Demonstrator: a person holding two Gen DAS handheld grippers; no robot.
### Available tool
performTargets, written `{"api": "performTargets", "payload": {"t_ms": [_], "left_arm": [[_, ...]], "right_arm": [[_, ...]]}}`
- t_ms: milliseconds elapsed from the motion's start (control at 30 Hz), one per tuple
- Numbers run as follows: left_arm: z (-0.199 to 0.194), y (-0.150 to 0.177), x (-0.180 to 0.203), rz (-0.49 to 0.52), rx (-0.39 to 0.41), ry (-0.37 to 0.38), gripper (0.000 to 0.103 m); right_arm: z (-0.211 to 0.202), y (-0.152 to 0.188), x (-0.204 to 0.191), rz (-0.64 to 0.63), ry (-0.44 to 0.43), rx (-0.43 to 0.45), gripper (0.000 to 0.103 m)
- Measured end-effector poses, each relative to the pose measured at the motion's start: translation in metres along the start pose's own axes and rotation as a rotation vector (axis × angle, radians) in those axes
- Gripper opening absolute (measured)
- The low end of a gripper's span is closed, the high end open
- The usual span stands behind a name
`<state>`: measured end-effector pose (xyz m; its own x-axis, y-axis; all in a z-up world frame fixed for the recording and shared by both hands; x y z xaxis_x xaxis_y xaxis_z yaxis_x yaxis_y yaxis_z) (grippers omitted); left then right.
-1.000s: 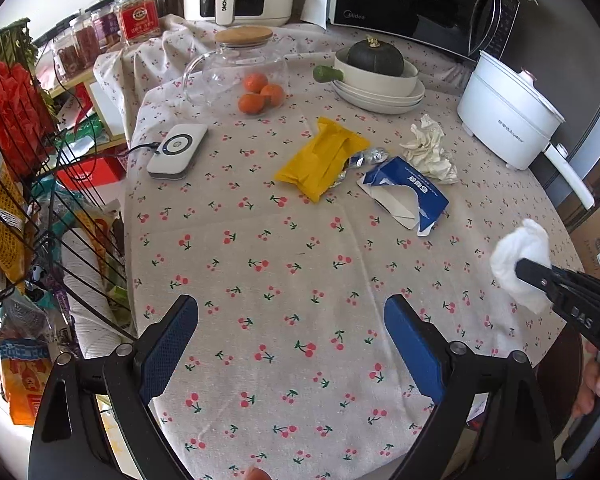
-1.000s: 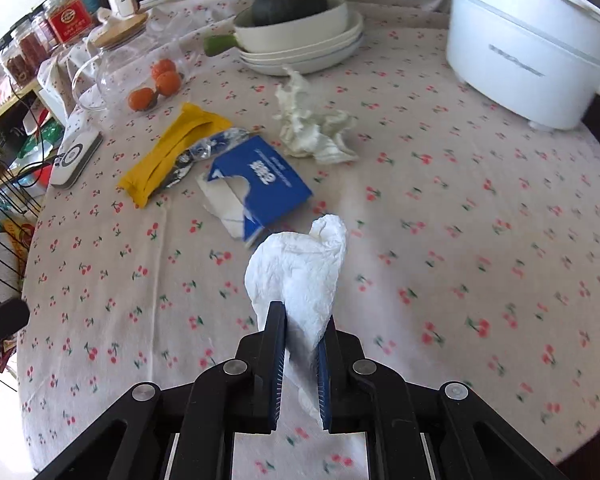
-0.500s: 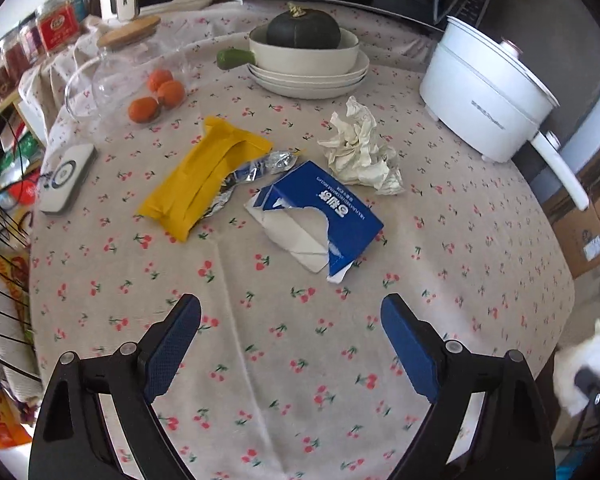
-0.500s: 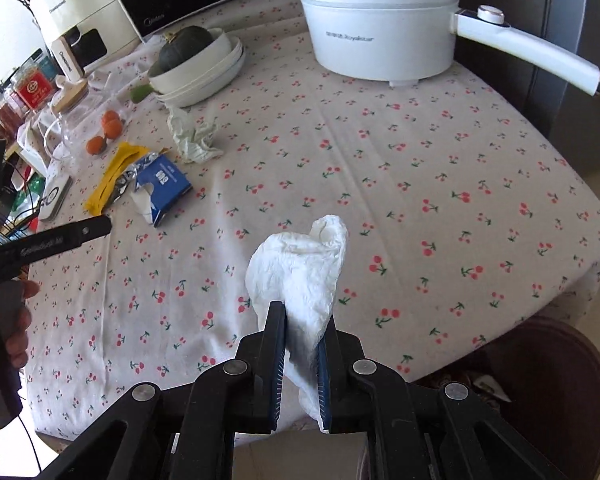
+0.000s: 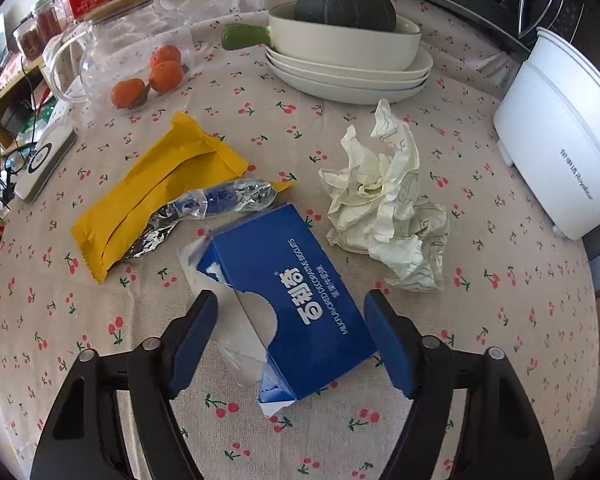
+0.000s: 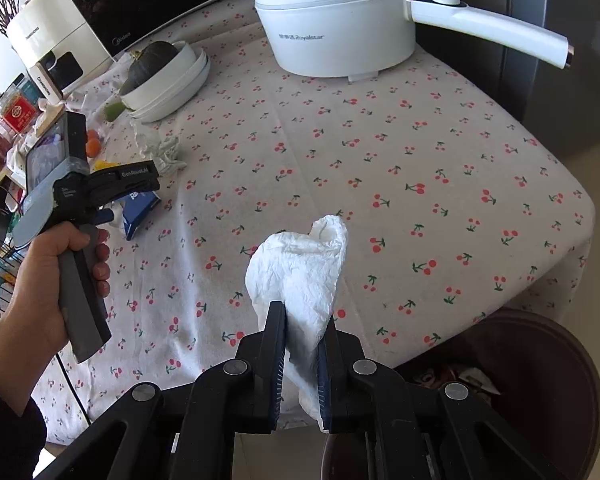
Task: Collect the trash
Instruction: 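Grasp the blue tissue box with the left tool while the right tool holds the tissue, then carry the tissue box and tissue over the bin and open both tools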
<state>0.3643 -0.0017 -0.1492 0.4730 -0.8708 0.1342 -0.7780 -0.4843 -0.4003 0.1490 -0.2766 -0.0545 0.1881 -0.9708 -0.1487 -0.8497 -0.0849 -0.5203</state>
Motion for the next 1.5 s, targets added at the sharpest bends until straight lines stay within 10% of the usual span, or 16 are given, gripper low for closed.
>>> {"api": "performTargets", "payload": {"t_ms": [133, 800, 1500], "left_arm": [[-0.006, 0.005, -0.011, 0.02, -0.008, 0.046, 0.049], [-0.138, 0.084, -0.114, 0.27, -0.032, 0.278, 0.048], [-0.182, 0.28, 0.048, 0.761, -0.171, 0.55, 0.048]], "right_arm": [[0.001, 0.0, -0.007, -0.014, -0.001, -0.002, 0.011], [-0.034, 0.035, -0.004, -0.02, 0.06, 0.029, 0.012], [-0.082, 0.132, 0.103, 0.165, 0.169, -0.03, 0.015]]}}
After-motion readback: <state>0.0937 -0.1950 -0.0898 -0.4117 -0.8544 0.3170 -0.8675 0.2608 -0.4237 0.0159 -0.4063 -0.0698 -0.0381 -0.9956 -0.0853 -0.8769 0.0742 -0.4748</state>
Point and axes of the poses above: each gripper's, at about its wrist camera, not at the fingertips, and z roughly the way its jaws point, x to its right, y to its underside, the point moved 2 cm from there along z, roughly the way its jaws point, and after that the axes turned 13 degrees about -z, right-handed, at the moved point
